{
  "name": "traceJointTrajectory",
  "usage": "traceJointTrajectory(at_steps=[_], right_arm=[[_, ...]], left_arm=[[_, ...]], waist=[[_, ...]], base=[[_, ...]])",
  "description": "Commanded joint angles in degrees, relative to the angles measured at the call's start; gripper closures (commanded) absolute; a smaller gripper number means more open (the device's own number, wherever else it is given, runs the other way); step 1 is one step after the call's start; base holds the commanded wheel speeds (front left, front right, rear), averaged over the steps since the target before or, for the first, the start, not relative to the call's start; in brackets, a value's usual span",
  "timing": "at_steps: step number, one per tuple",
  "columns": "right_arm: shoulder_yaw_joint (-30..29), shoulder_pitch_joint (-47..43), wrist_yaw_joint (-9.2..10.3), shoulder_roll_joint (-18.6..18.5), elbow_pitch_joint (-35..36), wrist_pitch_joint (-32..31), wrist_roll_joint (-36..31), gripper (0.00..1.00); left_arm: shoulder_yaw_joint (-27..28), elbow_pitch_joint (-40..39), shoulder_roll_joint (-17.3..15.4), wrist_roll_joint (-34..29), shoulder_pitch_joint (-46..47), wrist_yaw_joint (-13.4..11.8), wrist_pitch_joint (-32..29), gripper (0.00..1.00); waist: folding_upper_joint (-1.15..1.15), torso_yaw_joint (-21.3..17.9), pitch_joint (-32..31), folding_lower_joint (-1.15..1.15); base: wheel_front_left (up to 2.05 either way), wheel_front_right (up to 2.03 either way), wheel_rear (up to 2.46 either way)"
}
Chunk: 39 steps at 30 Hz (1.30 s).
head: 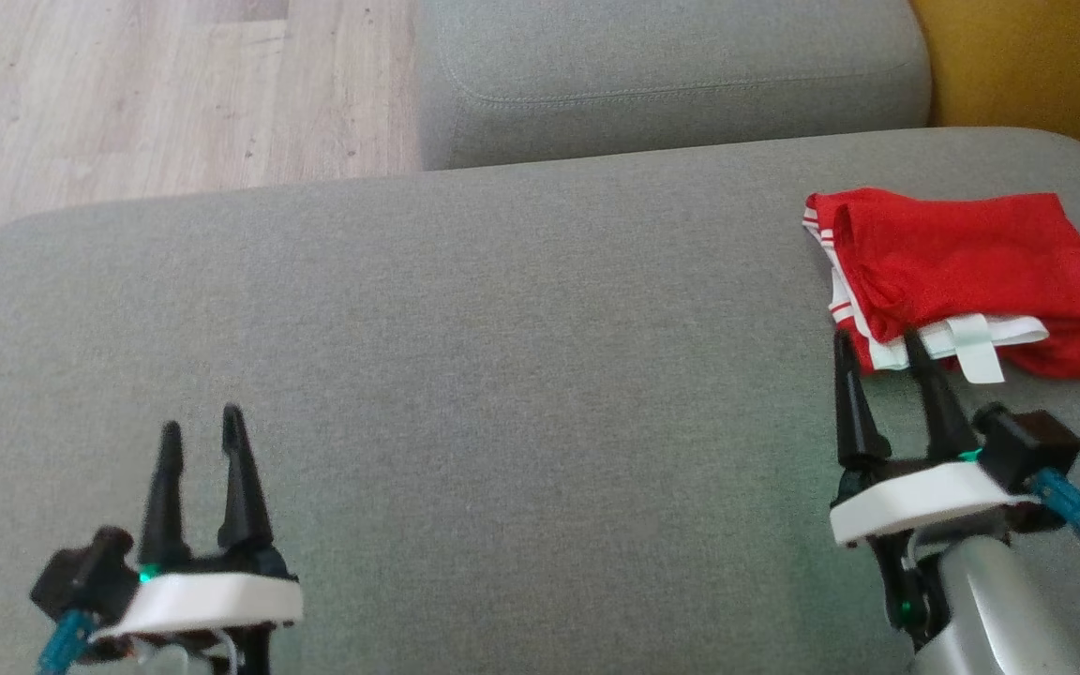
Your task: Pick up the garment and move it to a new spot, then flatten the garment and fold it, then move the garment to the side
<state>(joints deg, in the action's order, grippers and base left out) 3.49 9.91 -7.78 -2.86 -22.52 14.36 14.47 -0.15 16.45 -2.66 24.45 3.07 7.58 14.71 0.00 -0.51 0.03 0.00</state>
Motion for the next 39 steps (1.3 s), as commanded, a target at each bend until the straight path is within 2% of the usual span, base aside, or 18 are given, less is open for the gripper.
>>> traceJointTrajectory(at_steps=[1,4,39], right_arm=[[0.01,0.02,0.00,-0.02,0.19,0.01,0.02,1.00],[-0.08,-0.86,0.00,0.13,-2.06,-0.18,0.28,1.00],[-2.87,-1.69,0.08,0.09,0.93,-6.00,22.07,1.00]], left_arm=[[0.01,-0.23,0.00,0.02,0.02,0.00,0.00,1.00],[-0.07,2.19,0.04,0.27,-0.63,0.01,-0.12,1.00],[1.83,0.89,-0.03,19.23,0.41,-0.02,-6.05,1.00]], waist=[[0.00,0.01,0.00,0.00],[0.00,-0.01,-0.01,0.00],[0.00,0.14,0.04,0.00]], base=[[0.00,0.00,0.00],[0.00,0.00,0.00],[0.00,0.00,0.00]])
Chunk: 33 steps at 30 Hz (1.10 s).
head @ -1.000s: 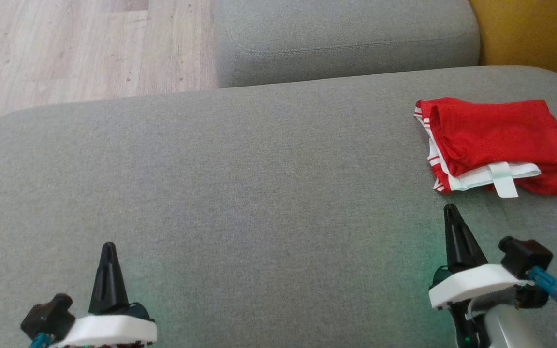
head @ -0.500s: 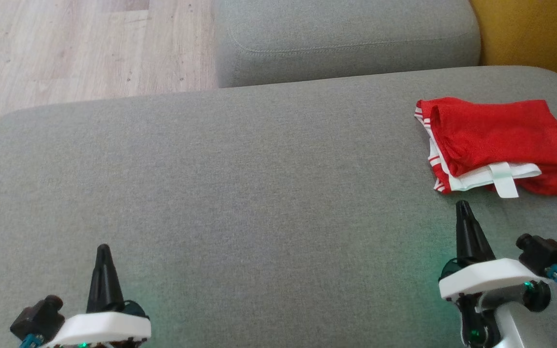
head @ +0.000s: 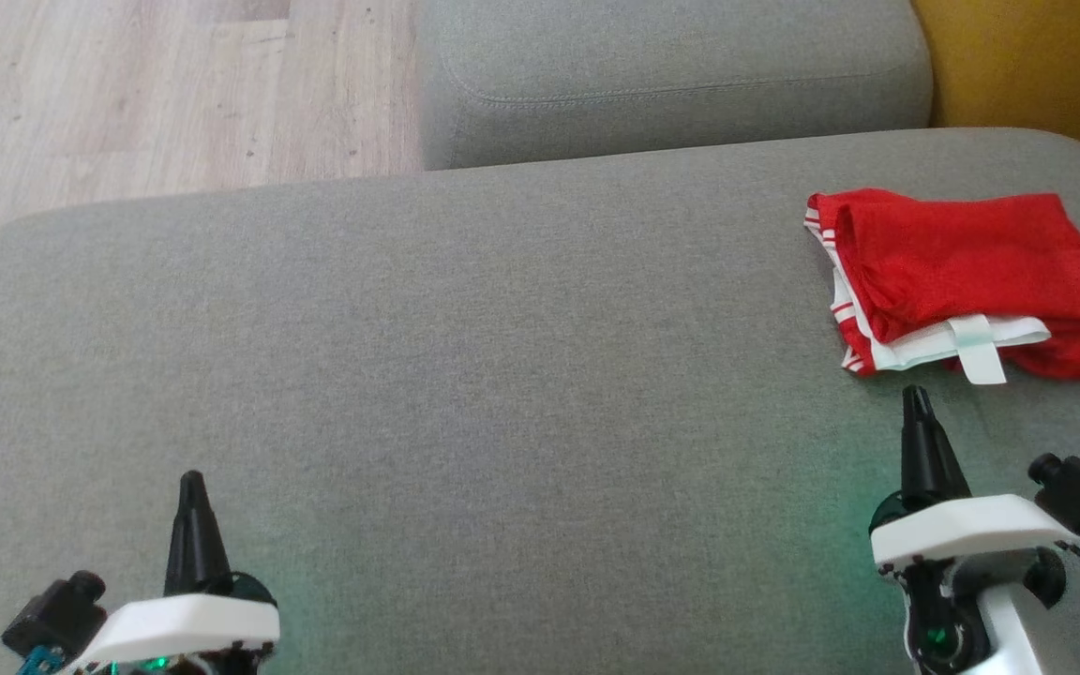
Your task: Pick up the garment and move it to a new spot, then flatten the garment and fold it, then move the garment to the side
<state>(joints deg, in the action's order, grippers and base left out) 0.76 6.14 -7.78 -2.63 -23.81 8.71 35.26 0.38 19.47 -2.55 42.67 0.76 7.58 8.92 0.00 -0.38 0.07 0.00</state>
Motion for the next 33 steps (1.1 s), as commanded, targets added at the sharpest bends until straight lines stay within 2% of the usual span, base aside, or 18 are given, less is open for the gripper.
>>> traceJointTrajectory(at_steps=[1,33], right_arm=[[-0.22,2.05,0.09,-0.14,2.32,-0.51,1.90,1.00],[-2.78,1.33,0.16,-0.18,5.02,-5.82,21.77,1.00]], left_arm=[[1.36,-2.16,-0.14,1.56,2.76,-0.02,-0.43,1.00],[3.09,-3.34,-0.21,18.88,3.73,-0.04,-5.85,1.00]], waist=[[0.00,0.01,0.00,0.00],[0.00,0.14,0.04,0.00]], base=[[0.00,0.00,0.00],[0.00,0.00,0.00]])
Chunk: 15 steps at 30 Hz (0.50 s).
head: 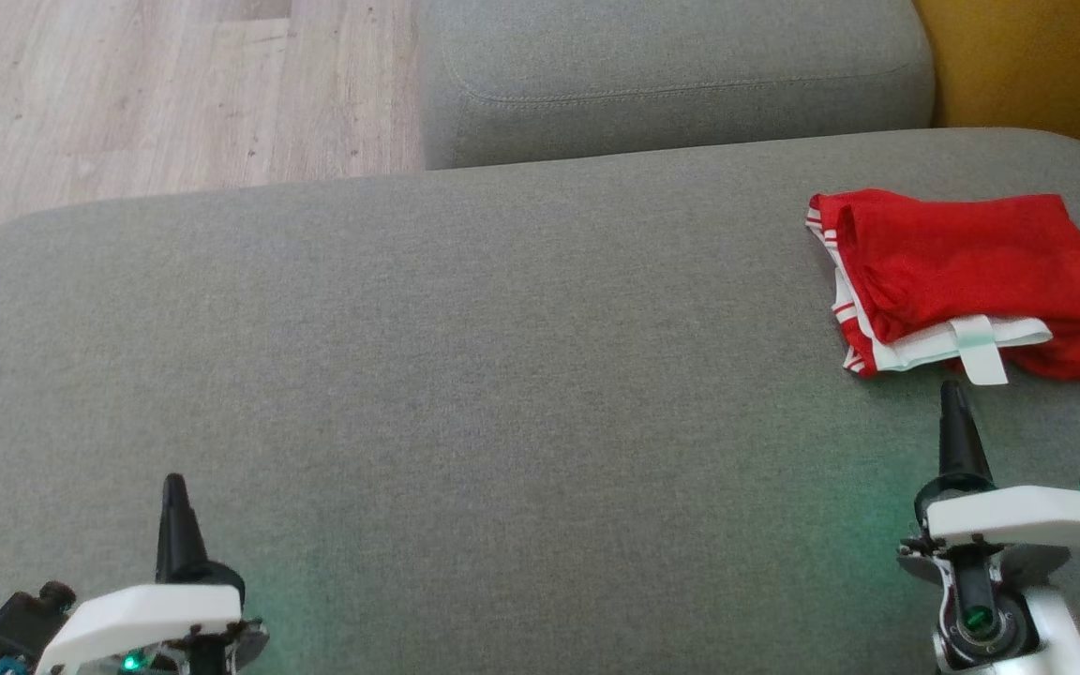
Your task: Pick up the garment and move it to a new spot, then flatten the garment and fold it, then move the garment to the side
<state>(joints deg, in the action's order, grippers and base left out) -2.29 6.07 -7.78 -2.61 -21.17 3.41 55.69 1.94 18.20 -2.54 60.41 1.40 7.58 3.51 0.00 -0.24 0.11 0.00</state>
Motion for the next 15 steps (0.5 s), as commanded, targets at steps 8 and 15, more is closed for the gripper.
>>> traceJointTrajectory(at_steps=[8,15], right_arm=[[-0.36,1.22,0.18,-0.21,3.04,-1.85,6.32,1.00],[-0.92,1.06,0.20,-0.22,3.63,-3.01,10.68,1.00]], left_arm=[[1.97,-2.36,-0.23,5.47,3.32,-0.05,-1.80,1.00],[2.34,-2.61,-0.25,9.26,3.53,-0.06,-2.98,1.00]], waist=[[0.00,0.04,0.01,0.00],[0.00,0.07,0.02,0.00]], base=[[0.00,0.00,0.00],[0.00,0.00,0.00]])
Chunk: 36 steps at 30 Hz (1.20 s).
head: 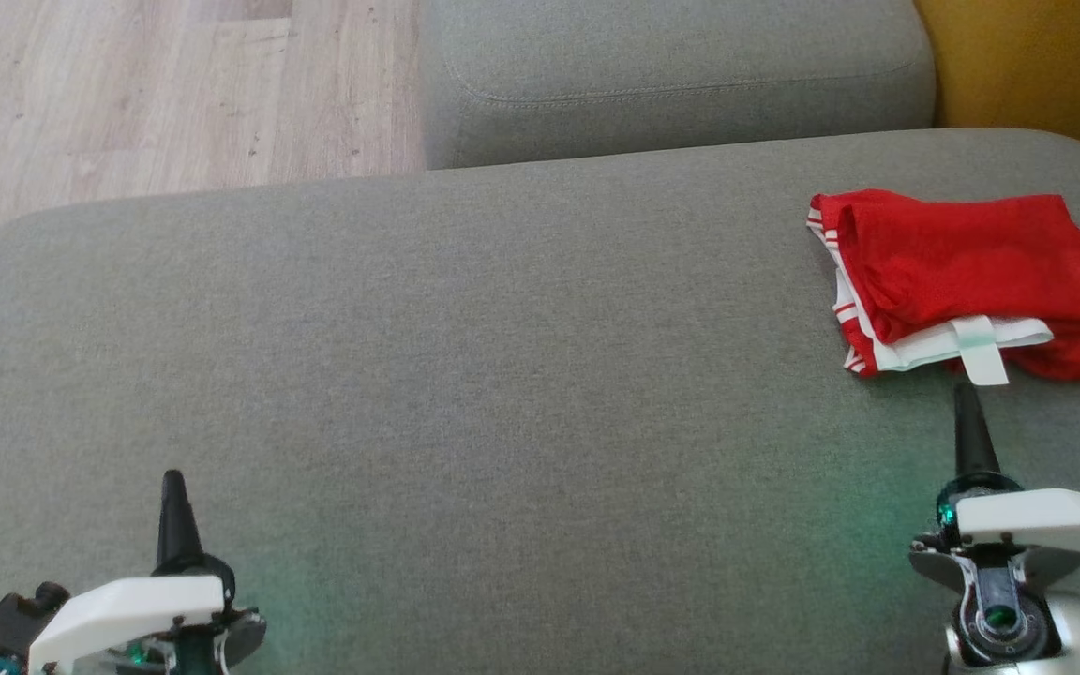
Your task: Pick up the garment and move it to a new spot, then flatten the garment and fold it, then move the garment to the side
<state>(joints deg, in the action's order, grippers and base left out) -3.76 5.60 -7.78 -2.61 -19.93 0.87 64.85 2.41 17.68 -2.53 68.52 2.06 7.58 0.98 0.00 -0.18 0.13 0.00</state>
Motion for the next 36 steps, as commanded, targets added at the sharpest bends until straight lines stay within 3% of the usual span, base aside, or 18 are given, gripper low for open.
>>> traceJointTrajectory(at_steps=[1,36], right_arm=[[0.47,1.51,0.20,-0.22,2.49,-0.64,2.14,1.00],[-2.24,0.73,0.28,-0.26,5.36,-6.28,23.26,1.00]], left_arm=[[1.93,-2.13,-0.26,1.70,2.90,-0.06,-0.62,1.00],[3.76,-3.39,-0.33,20.10,3.93,-0.08,-6.37,1.00]], waist=[[0.00,0.01,0.00,0.00],[0.00,0.15,0.04,0.00]], base=[[0.00,0.00,0.00],[0.00,0.00,0.00]])
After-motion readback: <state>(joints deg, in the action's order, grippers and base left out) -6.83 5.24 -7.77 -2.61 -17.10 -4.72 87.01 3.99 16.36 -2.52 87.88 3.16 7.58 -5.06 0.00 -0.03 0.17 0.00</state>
